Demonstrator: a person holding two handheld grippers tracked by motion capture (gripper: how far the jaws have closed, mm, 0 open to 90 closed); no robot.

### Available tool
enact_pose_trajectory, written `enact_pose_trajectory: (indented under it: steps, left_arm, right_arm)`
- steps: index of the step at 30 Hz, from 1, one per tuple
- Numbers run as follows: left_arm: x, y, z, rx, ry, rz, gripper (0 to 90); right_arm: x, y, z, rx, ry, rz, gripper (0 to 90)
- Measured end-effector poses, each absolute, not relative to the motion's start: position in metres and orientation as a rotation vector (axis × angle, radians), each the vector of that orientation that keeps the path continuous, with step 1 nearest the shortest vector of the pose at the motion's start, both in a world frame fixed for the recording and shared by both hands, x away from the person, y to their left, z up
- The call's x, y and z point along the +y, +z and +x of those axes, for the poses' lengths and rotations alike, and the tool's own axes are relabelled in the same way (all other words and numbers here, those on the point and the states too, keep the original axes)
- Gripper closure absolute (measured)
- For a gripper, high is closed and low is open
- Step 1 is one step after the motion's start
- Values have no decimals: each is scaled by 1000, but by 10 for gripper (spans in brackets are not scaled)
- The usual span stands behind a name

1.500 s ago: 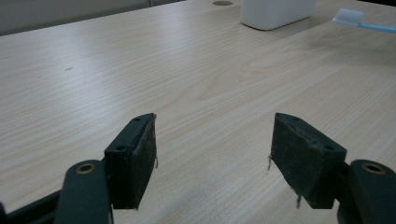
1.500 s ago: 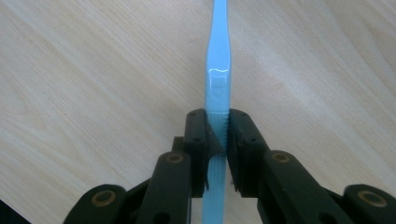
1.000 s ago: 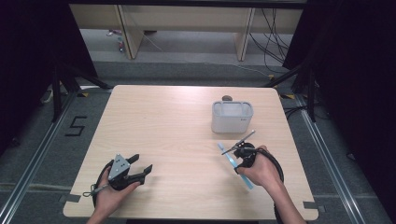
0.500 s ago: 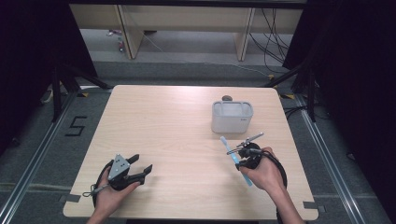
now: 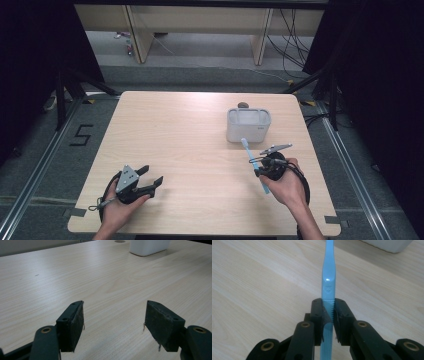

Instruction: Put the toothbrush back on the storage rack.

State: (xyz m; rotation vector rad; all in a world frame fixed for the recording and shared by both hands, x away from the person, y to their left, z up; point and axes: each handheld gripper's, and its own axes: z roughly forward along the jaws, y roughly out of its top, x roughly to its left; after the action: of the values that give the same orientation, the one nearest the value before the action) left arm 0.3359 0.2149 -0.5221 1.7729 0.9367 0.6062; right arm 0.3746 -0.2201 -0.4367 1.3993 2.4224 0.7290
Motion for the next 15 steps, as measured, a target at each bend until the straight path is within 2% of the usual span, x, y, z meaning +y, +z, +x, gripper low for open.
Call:
enact_pose_trajectory:
  steps: [15]
  left_arm:
    - [215,-522,336,940,604,1771,310]
  right_arm:
    - [-230,-430,372,2274,852,1433,789]
